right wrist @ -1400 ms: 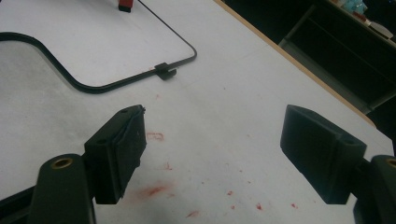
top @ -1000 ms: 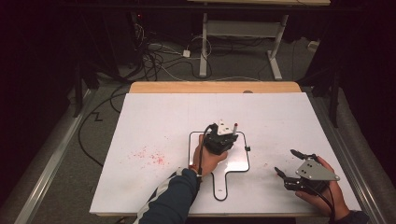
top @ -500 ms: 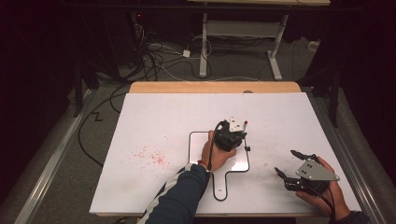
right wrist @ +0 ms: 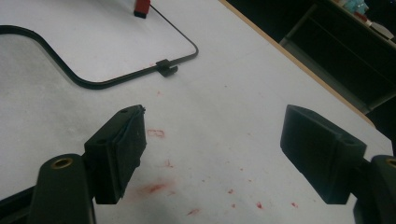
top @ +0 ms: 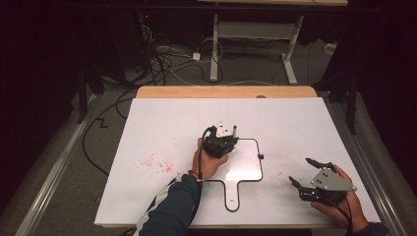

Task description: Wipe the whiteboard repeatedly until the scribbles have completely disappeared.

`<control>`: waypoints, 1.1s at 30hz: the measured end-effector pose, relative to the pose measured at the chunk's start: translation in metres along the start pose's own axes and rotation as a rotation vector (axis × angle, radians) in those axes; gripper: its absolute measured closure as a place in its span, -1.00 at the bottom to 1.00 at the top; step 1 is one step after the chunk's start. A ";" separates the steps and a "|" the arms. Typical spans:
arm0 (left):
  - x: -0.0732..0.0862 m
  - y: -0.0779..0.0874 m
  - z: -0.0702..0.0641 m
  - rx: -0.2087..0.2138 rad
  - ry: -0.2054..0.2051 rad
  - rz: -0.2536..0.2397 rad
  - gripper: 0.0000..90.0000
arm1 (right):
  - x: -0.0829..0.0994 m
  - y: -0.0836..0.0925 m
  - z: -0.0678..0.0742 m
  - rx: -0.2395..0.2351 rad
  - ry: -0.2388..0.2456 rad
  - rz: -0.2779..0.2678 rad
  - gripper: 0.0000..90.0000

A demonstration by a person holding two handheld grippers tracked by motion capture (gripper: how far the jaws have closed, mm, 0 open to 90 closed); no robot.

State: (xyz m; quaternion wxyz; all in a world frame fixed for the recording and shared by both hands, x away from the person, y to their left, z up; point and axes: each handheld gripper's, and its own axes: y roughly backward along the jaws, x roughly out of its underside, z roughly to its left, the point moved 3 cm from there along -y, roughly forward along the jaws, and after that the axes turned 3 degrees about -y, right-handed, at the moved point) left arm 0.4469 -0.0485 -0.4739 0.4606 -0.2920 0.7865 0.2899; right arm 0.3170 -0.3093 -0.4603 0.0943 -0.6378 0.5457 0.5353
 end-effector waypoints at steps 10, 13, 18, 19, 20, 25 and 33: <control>-0.011 0.015 0.037 -0.071 0.047 -0.056 0.75 | 0.000 0.000 -0.001 0.007 -0.005 -0.002 -0.50; -0.011 0.008 0.031 -0.068 0.035 -0.053 0.76 | 0.000 -0.001 0.000 0.002 0.004 0.004 -0.50; -0.007 -0.012 0.012 -0.037 0.025 -0.034 0.76 | -0.001 -0.001 0.001 -0.001 -0.001 0.002 -0.50; -0.007 -0.015 0.009 -0.031 0.018 -0.028 0.76 | -0.001 -0.001 0.001 -0.002 0.000 0.001 -0.50; -0.006 -0.019 0.005 -0.024 0.019 -0.024 0.76 | 0.000 -0.002 0.001 -0.004 0.001 0.002 -0.50; -0.002 -0.036 -0.016 0.013 0.016 -0.003 0.76 | 0.001 -0.001 0.000 -0.008 0.002 0.002 -0.50; 0.004 -0.048 -0.035 0.049 -0.027 0.023 0.76 | 0.001 0.000 -0.001 -0.007 0.002 0.000 -0.50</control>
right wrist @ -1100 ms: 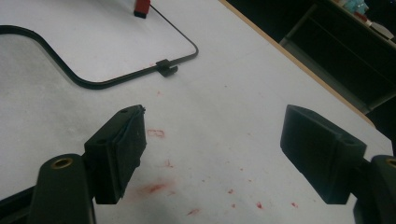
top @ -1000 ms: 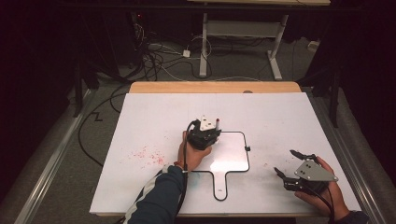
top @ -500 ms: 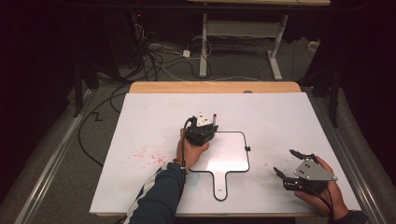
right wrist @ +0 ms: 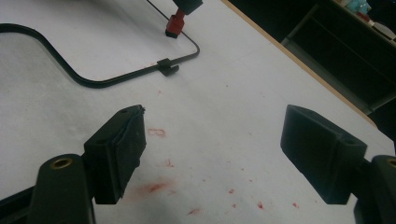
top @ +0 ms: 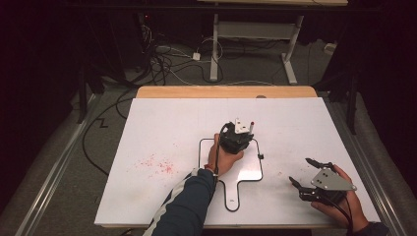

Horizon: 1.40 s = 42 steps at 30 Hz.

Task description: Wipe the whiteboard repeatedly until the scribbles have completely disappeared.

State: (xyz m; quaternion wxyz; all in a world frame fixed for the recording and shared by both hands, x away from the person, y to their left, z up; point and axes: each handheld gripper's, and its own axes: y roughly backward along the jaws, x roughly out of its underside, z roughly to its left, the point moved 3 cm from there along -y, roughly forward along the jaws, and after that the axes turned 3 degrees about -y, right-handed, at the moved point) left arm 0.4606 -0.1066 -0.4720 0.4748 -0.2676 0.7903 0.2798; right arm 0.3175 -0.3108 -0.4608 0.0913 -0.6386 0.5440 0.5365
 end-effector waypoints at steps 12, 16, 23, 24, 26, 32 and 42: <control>-0.012 0.034 0.049 -0.104 0.025 -0.034 0.76 | 0.000 0.003 0.000 0.013 -0.003 0.002 -0.50; -0.011 0.057 0.060 -0.105 0.064 -0.051 0.76 | 0.000 0.003 0.000 0.012 -0.003 0.003 -0.50; -0.005 0.090 0.063 -0.088 0.089 -0.044 0.76 | -0.001 0.001 0.002 0.009 0.001 0.003 -0.50; -0.003 0.094 0.063 -0.068 0.054 -0.014 0.76 | -0.002 0.001 0.003 0.008 0.002 0.005 -0.50; -0.002 0.093 0.060 -0.064 0.056 -0.027 0.76 | -0.002 0.000 0.003 0.004 0.004 0.006 -0.50; -0.001 0.072 0.049 -0.049 0.072 -0.025 0.76 | -0.005 -0.003 0.006 -0.005 0.011 0.005 -0.50; 0.005 0.036 0.010 0.007 0.034 -0.004 0.76 | -0.002 -0.003 0.004 -0.006 0.003 0.007 -0.50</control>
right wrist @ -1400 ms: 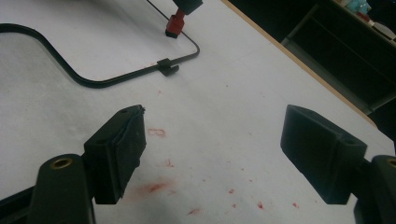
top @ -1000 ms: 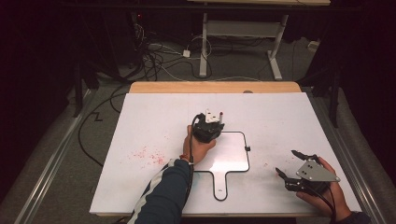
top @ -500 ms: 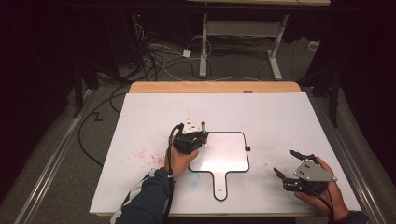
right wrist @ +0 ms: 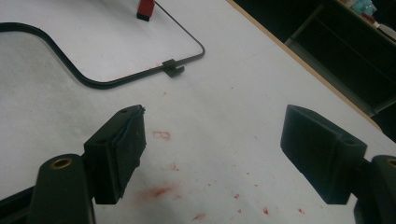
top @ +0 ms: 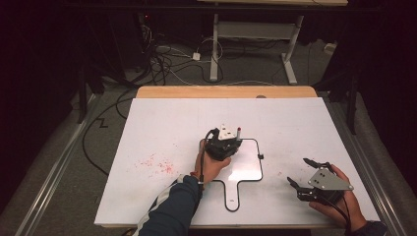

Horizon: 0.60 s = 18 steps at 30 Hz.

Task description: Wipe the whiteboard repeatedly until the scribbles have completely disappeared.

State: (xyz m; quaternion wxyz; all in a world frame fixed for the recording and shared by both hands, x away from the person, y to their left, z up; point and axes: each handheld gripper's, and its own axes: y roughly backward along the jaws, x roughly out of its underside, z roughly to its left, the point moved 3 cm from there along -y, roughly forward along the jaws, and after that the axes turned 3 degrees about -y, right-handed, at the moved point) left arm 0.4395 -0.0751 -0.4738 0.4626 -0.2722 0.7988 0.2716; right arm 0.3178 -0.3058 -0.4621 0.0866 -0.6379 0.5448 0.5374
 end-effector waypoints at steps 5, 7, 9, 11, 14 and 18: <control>0.001 -0.025 -0.015 0.014 -0.007 0.007 0.76 | 0.000 0.001 0.000 0.000 0.004 0.000 -0.50; 0.002 -0.033 -0.022 0.022 -0.011 0.008 0.76 | 0.000 0.001 0.000 0.001 0.007 -0.001 -0.50; 0.005 -0.039 -0.030 0.036 -0.011 0.013 0.76 | 0.001 0.001 0.000 -0.003 0.000 0.001 -0.50; 0.007 -0.041 -0.037 0.048 -0.007 0.013 0.76 | 0.002 0.001 -0.001 -0.003 0.002 0.002 -0.50; 0.009 -0.045 -0.041 0.041 -0.019 0.006 0.75 | 0.003 0.001 -0.001 -0.008 0.001 0.005 -0.50; 0.008 -0.044 -0.038 0.036 -0.021 0.005 0.76 | 0.003 0.002 0.000 -0.004 0.005 0.003 -0.50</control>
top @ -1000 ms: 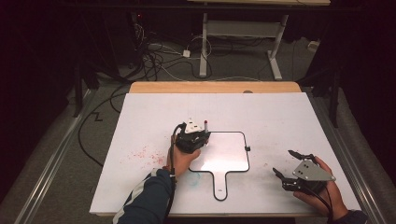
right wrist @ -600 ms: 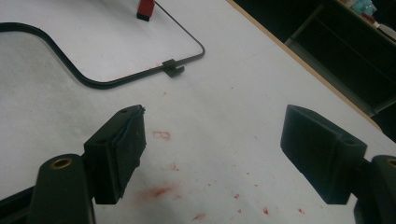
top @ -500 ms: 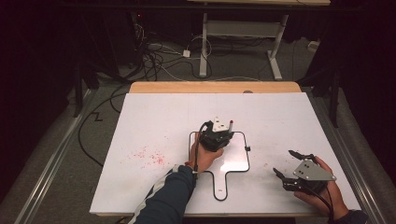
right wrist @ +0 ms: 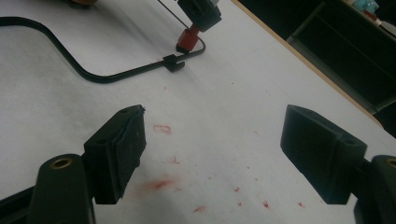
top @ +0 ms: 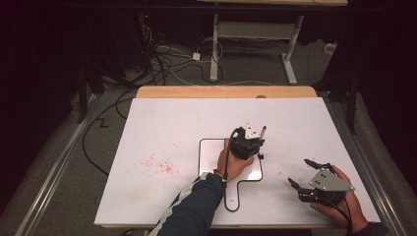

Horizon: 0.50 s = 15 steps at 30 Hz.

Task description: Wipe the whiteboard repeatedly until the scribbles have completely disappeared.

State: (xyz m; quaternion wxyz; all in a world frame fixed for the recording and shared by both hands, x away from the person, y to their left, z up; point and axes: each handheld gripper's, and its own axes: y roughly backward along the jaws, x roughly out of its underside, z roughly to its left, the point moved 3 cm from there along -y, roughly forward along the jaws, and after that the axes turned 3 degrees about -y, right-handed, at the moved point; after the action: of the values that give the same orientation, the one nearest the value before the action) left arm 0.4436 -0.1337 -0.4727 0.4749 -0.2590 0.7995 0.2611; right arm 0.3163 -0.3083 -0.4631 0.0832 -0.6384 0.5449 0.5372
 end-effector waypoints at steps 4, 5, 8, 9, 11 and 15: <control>-0.003 0.009 0.010 -0.016 -0.005 0.008 0.76 | 0.000 0.000 0.000 0.003 -0.002 0.000 -0.50; -0.003 0.014 0.013 -0.021 -0.006 0.011 0.76 | 0.000 0.000 0.000 0.003 0.001 0.001 -0.50; -0.006 0.031 0.029 -0.046 -0.004 0.002 0.76 | 0.000 0.001 -0.001 0.007 0.003 0.000 -0.50; -0.008 0.037 0.036 -0.059 0.007 -0.005 0.76 | 0.000 0.001 -0.001 0.008 0.002 0.000 -0.50; -0.011 0.049 0.048 -0.082 0.021 -0.015 0.76 | 0.000 0.001 -0.001 0.010 -0.002 0.001 -0.50; -0.014 0.069 0.065 -0.114 0.026 -0.024 0.76 | -0.002 0.000 0.001 0.008 0.007 0.002 -0.50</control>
State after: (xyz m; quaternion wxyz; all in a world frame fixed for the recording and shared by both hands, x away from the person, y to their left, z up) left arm 0.4441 -0.0376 -0.4753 0.4523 -0.2986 0.7862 0.2970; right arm 0.3159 -0.3064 -0.4623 0.0835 -0.6393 0.5479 0.5330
